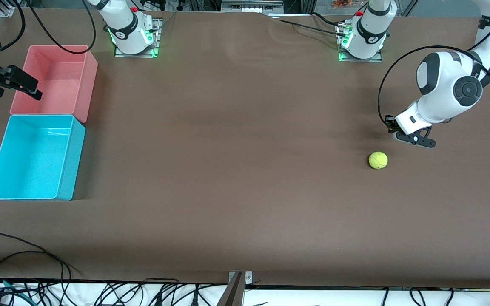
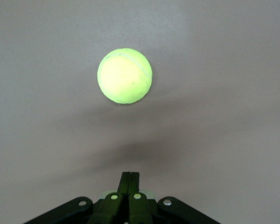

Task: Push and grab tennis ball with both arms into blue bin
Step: 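Lower the left gripper behind the tennis ball, fingers closed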

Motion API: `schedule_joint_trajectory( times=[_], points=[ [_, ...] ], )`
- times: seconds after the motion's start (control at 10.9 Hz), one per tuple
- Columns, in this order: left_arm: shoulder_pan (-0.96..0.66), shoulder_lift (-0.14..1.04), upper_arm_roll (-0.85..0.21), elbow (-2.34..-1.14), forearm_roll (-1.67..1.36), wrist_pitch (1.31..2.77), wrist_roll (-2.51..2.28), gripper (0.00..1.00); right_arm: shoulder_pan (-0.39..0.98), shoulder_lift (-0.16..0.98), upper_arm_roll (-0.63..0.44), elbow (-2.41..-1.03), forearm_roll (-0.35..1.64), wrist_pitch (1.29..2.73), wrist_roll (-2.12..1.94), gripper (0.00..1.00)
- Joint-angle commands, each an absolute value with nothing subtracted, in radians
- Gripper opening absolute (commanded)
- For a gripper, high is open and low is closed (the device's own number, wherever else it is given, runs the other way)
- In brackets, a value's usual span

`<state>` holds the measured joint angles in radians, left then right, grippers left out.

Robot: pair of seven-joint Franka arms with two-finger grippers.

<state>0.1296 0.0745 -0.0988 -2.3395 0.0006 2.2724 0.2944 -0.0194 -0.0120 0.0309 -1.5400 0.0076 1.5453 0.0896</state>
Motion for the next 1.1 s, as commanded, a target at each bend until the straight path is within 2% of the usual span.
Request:
schedule_joint_trajectory(
  times=[0.0,0.46,0.82,1.01],
  points=[
    [0.14,0.074,-0.097,-2.344,0.021,2.283,0.565,0.0,-0.015,-0.006,0.029,-1.514,0.005,1.532,0.089,1.0],
    [0.141,0.094,-0.075,-2.338,0.009,2.295,0.968,0.0,-0.015,-0.006,0.028,-1.514,0.0,1.532,0.084,1.0],
    [0.141,0.142,-0.068,-2.338,0.008,2.437,1.272,0.0,-0.015,-0.006,0.028,-1.514,0.002,1.532,0.087,1.0],
    [0.14,0.167,-0.057,-2.333,0.009,2.459,1.337,0.0,-0.015,-0.006,0.028,-1.514,0.003,1.531,0.091,1.0]
  ],
)
